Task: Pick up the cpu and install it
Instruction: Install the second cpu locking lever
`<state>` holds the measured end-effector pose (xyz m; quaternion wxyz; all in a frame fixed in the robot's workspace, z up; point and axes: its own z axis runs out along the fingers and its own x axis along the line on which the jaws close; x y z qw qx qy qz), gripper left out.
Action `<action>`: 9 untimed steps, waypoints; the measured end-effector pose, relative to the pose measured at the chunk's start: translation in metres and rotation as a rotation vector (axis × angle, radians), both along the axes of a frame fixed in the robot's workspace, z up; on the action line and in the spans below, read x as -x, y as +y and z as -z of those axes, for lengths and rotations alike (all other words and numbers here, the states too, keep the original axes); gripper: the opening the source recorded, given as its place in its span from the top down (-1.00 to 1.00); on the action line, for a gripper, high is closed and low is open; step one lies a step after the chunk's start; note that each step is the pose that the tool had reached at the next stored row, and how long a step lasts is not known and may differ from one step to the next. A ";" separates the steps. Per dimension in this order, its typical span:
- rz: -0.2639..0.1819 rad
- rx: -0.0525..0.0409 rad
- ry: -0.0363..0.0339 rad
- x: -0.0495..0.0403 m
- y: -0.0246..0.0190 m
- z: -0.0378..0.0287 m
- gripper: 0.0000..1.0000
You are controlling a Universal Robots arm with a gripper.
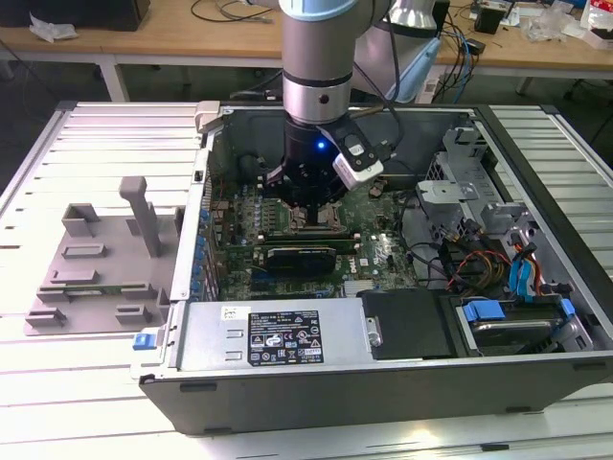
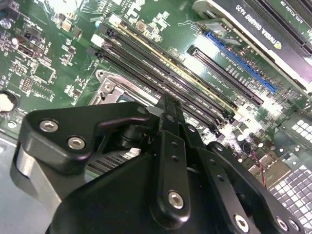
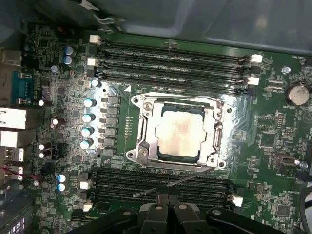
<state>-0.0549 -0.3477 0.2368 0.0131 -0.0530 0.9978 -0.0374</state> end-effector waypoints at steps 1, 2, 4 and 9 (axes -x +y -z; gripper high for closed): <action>-0.012 0.0001 0.0000 0.0033 0.0001 0.0026 0.79; -0.016 0.0002 0.0001 0.0041 0.0002 0.0035 0.79; -0.019 0.0003 0.0002 0.0049 0.0002 0.0039 0.79; -0.019 0.0012 0.0001 0.0101 0.0003 0.0062 0.79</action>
